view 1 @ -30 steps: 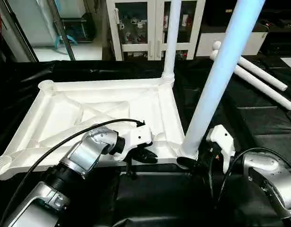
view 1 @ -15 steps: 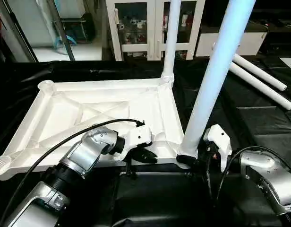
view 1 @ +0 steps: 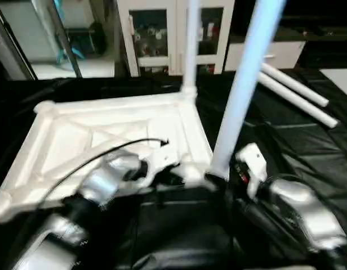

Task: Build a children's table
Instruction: Rotate leg to tighten

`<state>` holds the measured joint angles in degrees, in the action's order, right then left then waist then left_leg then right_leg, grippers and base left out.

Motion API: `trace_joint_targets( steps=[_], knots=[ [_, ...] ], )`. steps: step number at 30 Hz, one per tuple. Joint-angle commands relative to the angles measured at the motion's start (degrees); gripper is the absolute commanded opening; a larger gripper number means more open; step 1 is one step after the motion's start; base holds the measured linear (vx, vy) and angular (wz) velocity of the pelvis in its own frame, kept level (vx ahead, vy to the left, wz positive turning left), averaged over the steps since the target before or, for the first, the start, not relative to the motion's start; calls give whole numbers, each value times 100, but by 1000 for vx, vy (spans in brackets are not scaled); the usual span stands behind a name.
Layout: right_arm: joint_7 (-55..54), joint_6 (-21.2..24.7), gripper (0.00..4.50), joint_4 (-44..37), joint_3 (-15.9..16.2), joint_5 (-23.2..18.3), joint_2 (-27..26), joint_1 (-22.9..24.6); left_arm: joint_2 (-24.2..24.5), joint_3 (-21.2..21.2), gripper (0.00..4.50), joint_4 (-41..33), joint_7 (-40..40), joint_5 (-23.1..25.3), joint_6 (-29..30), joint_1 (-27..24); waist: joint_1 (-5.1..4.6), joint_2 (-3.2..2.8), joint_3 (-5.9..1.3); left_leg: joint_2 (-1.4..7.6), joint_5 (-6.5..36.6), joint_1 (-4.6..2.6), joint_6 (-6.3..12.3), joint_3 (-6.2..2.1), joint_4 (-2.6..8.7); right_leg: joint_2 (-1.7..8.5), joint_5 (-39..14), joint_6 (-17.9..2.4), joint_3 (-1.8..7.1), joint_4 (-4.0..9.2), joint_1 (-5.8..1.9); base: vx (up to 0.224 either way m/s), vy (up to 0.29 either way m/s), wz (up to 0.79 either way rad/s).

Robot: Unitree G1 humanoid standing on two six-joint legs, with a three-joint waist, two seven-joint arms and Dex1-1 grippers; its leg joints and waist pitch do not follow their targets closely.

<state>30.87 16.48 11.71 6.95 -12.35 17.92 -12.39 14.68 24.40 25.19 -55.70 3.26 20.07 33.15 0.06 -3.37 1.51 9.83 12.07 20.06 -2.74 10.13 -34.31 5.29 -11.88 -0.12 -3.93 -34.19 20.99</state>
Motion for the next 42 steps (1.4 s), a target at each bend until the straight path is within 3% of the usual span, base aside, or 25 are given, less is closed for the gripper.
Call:
trace_joint_targets(
  steps=[1,4,6,7,9,13,14,17,18,19,22,24,25,27,28,30,31,33,35,36,37,38,39,41,42],
  knots=[
    [-968,57,272,705,11,360,-410,-191,-482,-94,0,456,936,104,323,122,-88,49,-124,267,2697,-100,-192,-195,518,335,-3171,-677,189,648,6,-59,24,0],
    [-1687,-27,272,1266,-93,531,-773,-483,-834,-275,0,761,1645,164,428,295,-187,10,-98,238,3190,-189,-229,-244,515,305,-3490,-453,94,758,55,-63,31,1],
    [-2326,-129,272,1851,-235,617,-1110,-802,-1136,-431,0,1076,2232,242,337,449,-263,11,-94,234,3359,-167,-230,-271,533,296,-3468,-405,40,772,43,-55,50,-3],
    [-2572,-187,272,2096,-307,657,-1238,-937,-1249,-494,0,1220,2443,274,269,513,-331,-24,-99,217,3556,-163,-244,-317,551,295,-3435,-343,-16,791,25,-53,61,-6],
    [-3080,-236,272,2674,-501,613,-1521,-1280,-1431,-559,0,1470,2732,292,136,623,-381,-37,-99,215,3673,-147,-181,-336,581,303,-3265,-339,-23,813,1,-44,59,-4],
    [-3549,-429,272,3332,-666,595,-1755,-1713,-1509,-560,0,1642,2833,323,45,699,-570,-103,-55,241,4358,-135,-275,-386,707,272,-2861,-396,-142,793,-41,0,0,0],
    [-3480,-620,272,3554,-714,570,-1832,-1880,-1485,-549,0,1674,2821,356,18,713,-609,-70,-60,244,4528,-134,-291,-383,715,306,-2898,-368,-198,779,-57,0,0,0],
    [-3214,-1048,272,3792,-729,618,-1922,-2082,-1420,-556,0,1787,2803,425,-78,735,-681,-70,-35,223,4787,-175,-317,-357,724,326,-3228,-297,-276,817,-19,0,0,0],
    [-3015,-1217,272,3768,-711,604,-1933,-2090,-1382,-563,0,1813,2779,430,-107,733,-712,28,-30,225,4770,-167,-282,-344,720,328,-3331,-259,-305,849,-19,0,0,0],
    [-2867,-1330,307,3739,-698,586,-1939,-2088,-1355,-568,0,1826,2759,429,-124,729,-704,-20,-38,220,4672,-165,-253,-340,696,374,-3466,-223,-340,850,-53,0,0,0],
    [-2577,-1527,347,3300,-677,533,-1842,-1960,-1179,-514,0,1742,2495,422,-172,680,-698,10,-42,209,4379,-155,-214,-349,649,475,-3703,-181,-297,911,-27,0,0,0],
    [-2460,-1552,361,3089,-643,505,-1762,-1895,-1105,-488,0,1661,2348,412,-162,636,-711,17,-51,213,3949,-45,-130,-385,625,548,-3835,-151,-271,928,-87,0,0,0],
    [-2416,-1581,361,3042,-629,499,-1733,-1881,-1082,-478,0,1637,2300,411,-144,623,-722,4,-90,240,3696,52,-137,-421,648,579,-3549,-259,-206,860,-140,0,0,0],
    [-1921,-1432,391,2533,-522,427,-1469,-1664,-873,-363,0,1365,1959,442,-91,480,-717,-10,-143,272,3228,129,-62,-417,647,569,-2748,-553,-118,778,-141,0,0,0],
    [-1815,-1400,393,2433,-508,418,-1410,-1615,-831,-343,0,1306,1893,440,-79,450,-661,10,-193,298,2656,160,107,-352,631,540,-1877,-833,-59,714,-131,0,0,0],
    [-1298,-1224,405,1937,-433,385,-1103,-1369,-621,-241,0,1023,1548,419,-21,306,-611,51,-195,296,2112,211,361,-283,616,513,-1185,-1077,-39,654,-165,0,0,0],
    [-818,-1036,418,1511,-361,328,-834,-1152,-439,-122,0,794,1189,386,-63,190,-567,29,-170,319,1994,223,605,-241,617,498,-1358,-1157,-33,639,-159,0,0,0],
    [-530,-891,430,1229,-299,259,-658,-1014,-343,-71,0,672,1023,365,-30,131,-529,57,-138,323,2565,177,457,-228,601,481,-2172,-1007,0,681,-61,26,-13,0],
    [145,-684,430,641,-76,158,-193,-700,-115,73,0,379,553,283,-74,-13,-489,64,-173,323,2505,163,365,-226,590,476,-2162,-970,40,672,-54,63,-30,2],
    [479,-638,430,330,44,121,81,-521,1,137,0,215,336,246,-22,-87,-445,51,-181,337,2387,167,367,-234,597,477,-1995,-990,43,651,-71,69,-27,2],
    [1121,-515,430,-234,167,-58,600,-171,254,298,0,-94,-177,167,-52,-214,-331,19,-195,372,1953,166,470,-220,597,457,-1374,-1082,68,596,-107,83,-20,3],
    [1308,-462,430,-407,181,-121,752,-64,333,348,0,-194,-328,149,-46,-249,-295,32,-210,376,1784,144,534,-203,581,434,-1096,-1124,79,575,-105,83,-20,3],
    [1424,-417,430,-518,181,-164,844,2,384,382,0,-261,-425,137,-37,-270,-272,45,-214,359,1469,149,677,-165,543,415,-550,-1329,108,502,-96,88,-15,0],
    [1740,-224,430,-763,104,-352,1073,158,579,507,0,-539,-906,-2,-91,-349,-229,37,-240,326,952,203,898,-158,493,425,11,-1542,103,402,-159,60,-10,-7],
    [1775,-198,430,-795,93,-362,1097,176,601,518,0,-577,-957,-19,-77,-359,-178,37,-278,327,587,149,1033,-147,437,433,378,-1632,111,362,-164,62,-3,-4]
  ],
)
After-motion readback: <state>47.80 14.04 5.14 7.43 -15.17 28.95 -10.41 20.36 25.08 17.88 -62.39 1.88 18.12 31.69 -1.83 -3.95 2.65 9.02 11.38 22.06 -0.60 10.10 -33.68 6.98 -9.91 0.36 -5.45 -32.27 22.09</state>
